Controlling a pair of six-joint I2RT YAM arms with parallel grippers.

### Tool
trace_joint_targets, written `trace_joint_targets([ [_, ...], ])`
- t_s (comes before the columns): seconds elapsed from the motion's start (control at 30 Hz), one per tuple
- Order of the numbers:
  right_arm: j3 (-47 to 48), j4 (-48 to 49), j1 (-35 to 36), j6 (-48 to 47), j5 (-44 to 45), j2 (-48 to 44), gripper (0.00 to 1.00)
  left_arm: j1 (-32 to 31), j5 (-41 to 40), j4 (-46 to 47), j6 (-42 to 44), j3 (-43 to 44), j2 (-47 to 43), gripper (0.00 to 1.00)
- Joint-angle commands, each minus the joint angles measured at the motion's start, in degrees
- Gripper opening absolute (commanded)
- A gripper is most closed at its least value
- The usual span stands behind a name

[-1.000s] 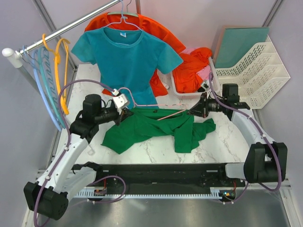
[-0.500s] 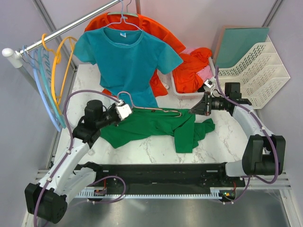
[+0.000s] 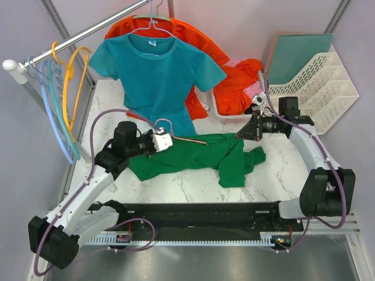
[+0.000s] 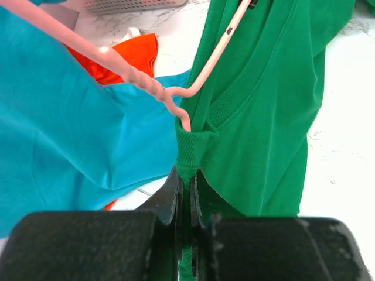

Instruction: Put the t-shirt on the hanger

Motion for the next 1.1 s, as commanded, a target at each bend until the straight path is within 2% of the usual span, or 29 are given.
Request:
trace_joint_targets([
  [0.0,3.21,-2.66,3.65,-5.08,6.34,-3.04,0.0,-5.77,-8.6,-2.26,-1.65,6.97,2.92,0.02],
  [0.17,5.05,-2.66,7.44,-5.34,10.39,-4.99,0.0,-11.94,-10.64,-2.44,-5.6,12.34,6.09,0.02],
  [0.3,7.16,-1.78,9.55,-3.85,12.93,-5.87,0.0,-13.88,-7.83,-1.82,-6.58,14.45,7.58,0.02],
  [0.53,8.66,-6.17,10.7,-7.71,13.37,-8.5,0.05,-15.47,-10.98,-0.07,-9.65,17.61,9.78,0.02],
  [0.57,8.75,-6.61,10.7,-8.15,13.73,-9.2,0.1,-15.47,-11.34,0.2,-10.0,17.88,9.87,0.02],
  [0.67,9.89,-8.64,11.05,-9.21,13.64,-9.82,0.17,-15.56,-11.78,0.38,-11.06,19.02,10.13,0.02],
  [0.73,11.64,-9.25,11.14,-9.3,14.08,-9.82,0.29,-15.73,-11.52,0.2,-11.06,19.46,9.96,0.02],
  [0.77,12.43,-9.6,11.14,-9.56,15.21,-9.74,0.38,-15.82,-11.34,0.03,-10.89,19.46,9.7,0.02],
  [0.93,19.81,-11.8,11.23,-12.63,18.04,-9.12,0.55,-16.17,-9.41,-0.76,-9.04,20.25,9.08,0.02],
  [0.97,20.78,-12.24,11.23,-13.07,18.3,-8.95,0.62,-16.17,-9.41,-0.77,-8.95,20.6,9.25,0.02],
  [1.07,23.95,-15.05,11.84,-16.58,19.35,-8.59,0.65,-16.17,-8.97,-0.85,-9.21,22.09,9.96,0.02],
])
